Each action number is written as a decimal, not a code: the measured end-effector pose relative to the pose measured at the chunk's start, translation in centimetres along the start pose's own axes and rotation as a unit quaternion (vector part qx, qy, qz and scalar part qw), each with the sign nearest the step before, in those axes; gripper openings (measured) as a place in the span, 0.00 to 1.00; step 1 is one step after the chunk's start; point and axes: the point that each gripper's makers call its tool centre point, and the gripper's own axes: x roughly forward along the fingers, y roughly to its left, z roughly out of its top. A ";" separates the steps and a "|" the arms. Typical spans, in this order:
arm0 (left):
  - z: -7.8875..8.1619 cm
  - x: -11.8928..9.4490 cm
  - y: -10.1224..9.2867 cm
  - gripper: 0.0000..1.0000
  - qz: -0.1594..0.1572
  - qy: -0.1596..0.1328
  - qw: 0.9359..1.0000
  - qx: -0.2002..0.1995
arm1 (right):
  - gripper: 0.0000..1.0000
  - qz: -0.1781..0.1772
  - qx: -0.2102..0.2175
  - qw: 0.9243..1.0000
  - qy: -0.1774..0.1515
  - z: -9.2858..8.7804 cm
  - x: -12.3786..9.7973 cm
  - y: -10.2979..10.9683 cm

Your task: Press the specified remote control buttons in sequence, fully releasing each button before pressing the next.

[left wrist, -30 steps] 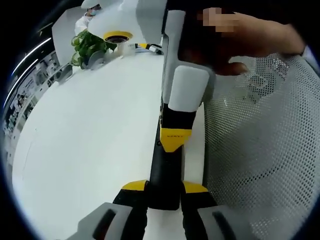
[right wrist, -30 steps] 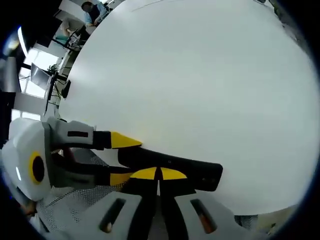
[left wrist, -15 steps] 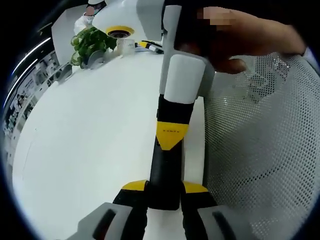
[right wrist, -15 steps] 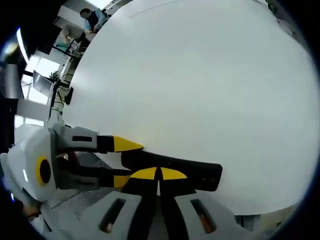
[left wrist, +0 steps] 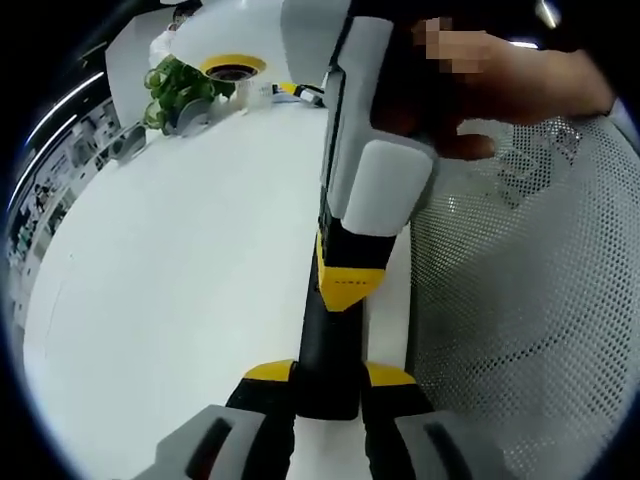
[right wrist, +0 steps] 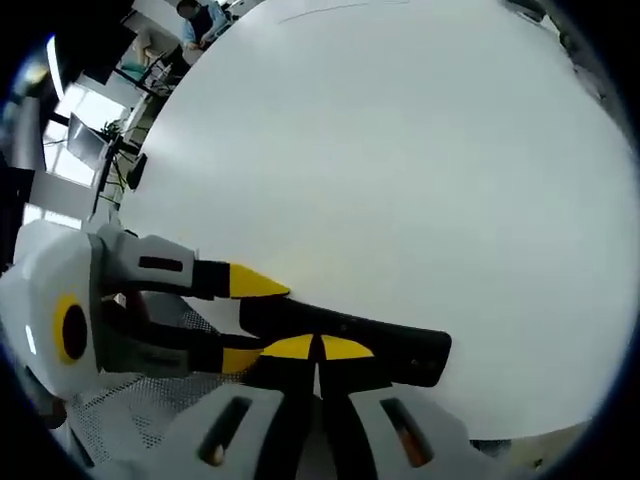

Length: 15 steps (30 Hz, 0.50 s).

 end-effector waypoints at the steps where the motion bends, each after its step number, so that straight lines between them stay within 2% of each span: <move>1: 0.0 0.0 0.0 0.25 0.000 0.000 1.000 0.000 | 0.00 -0.001 -0.001 1.000 0.000 0.0 0.0 0.0; 9: 0.0 0.1 0.0 0.25 -0.001 0.006 1.000 0.007 | 0.00 -0.012 -0.005 1.000 -0.002 0.2 0.2 0.0; 10: 0.0 0.0 0.0 0.25 -0.001 0.006 1.000 0.007 | 0.00 -0.017 -0.011 1.000 0.002 0.2 0.2 0.0; 11: 0.0 0.0 0.0 0.25 -0.002 0.006 1.000 0.007 | 0.00 -0.032 -0.051 0.998 0.012 0.2 0.2 -0.1; 13: 0.0 0.0 0.1 0.25 -0.003 0.006 1.000 0.006 | 0.00 -0.049 -0.087 0.995 0.014 0.2 0.3 0.1; 15: 0.0 0.1 0.1 0.25 -0.004 0.005 1.000 0.005 | 0.00 -0.050 -0.082 0.995 0.007 0.1 0.3 0.2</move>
